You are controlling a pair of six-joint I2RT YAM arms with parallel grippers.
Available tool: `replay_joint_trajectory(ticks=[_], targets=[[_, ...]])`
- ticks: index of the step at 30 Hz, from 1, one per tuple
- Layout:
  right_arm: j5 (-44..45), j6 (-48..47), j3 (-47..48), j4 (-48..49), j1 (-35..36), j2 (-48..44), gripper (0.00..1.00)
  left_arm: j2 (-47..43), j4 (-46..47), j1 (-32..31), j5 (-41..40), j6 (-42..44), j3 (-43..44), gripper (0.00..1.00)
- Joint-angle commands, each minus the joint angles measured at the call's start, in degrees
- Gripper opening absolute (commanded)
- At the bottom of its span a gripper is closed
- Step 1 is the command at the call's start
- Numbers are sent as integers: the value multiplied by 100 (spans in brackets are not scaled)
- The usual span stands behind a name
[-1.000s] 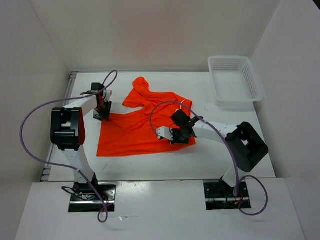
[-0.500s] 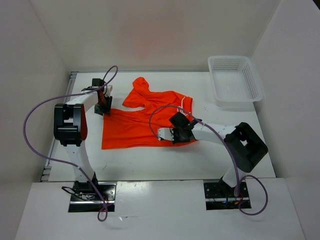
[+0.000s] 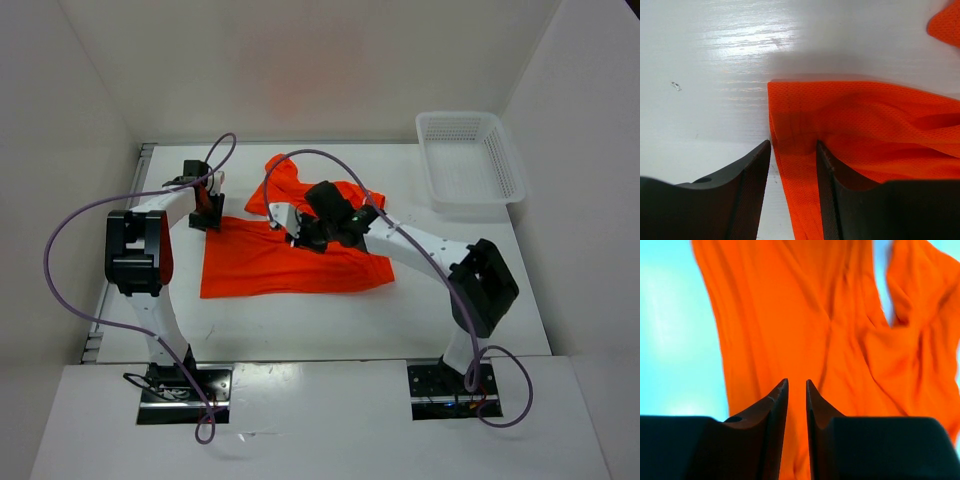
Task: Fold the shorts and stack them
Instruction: Flatten the shorts out
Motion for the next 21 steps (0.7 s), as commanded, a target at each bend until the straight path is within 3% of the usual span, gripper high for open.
replay_joint_trajectory(ticks=[1, 11, 21], targets=[[-506, 290, 212, 167, 215, 426, 26, 145, -267, -58, 96, 19, -257, 49], [-453, 473, 406, 536, 953, 1279, 25, 197, -267, -58, 324, 19, -204, 49], [390, 922, 239, 1134, 1086, 1587, 23, 145, -320, -58, 536, 19, -151, 49]])
